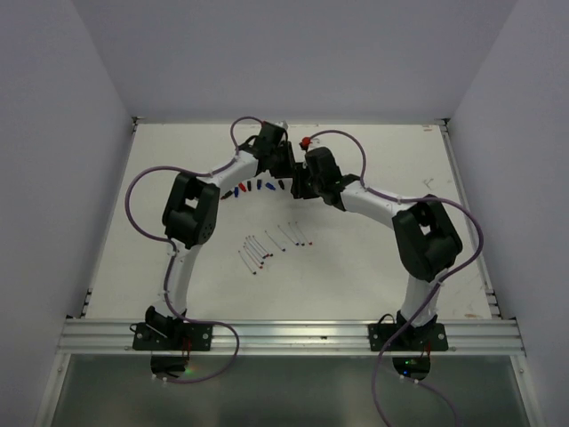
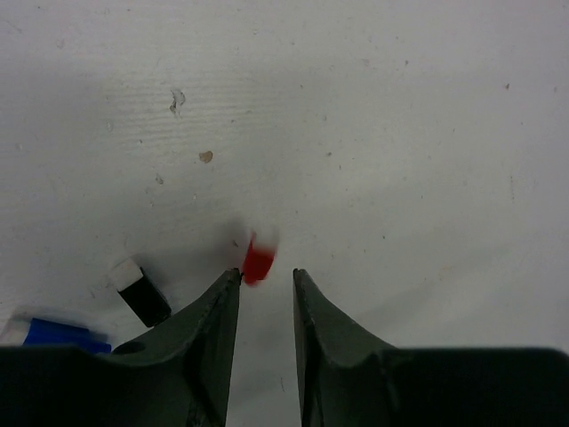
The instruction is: Open the pen caps
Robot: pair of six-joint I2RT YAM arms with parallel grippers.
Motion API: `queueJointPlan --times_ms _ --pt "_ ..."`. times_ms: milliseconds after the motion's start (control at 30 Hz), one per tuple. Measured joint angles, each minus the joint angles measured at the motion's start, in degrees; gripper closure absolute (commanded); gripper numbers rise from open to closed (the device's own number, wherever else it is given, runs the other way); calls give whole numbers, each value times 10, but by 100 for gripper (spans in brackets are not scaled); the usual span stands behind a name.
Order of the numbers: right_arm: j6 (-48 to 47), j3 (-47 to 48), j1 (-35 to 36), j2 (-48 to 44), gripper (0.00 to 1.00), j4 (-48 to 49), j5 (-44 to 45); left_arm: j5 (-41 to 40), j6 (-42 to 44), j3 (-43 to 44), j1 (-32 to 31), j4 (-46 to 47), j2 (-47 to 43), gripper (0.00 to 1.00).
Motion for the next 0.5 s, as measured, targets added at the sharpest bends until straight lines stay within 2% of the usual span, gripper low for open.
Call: queueJointPlan --times_ms 300,500 --pt "73 -3 -25 28 57 25 -15 0 0 -5 2 -2 20 61" --pt "97 -22 -71 28 57 37 -24 1 0 -42 6 14 4 60"
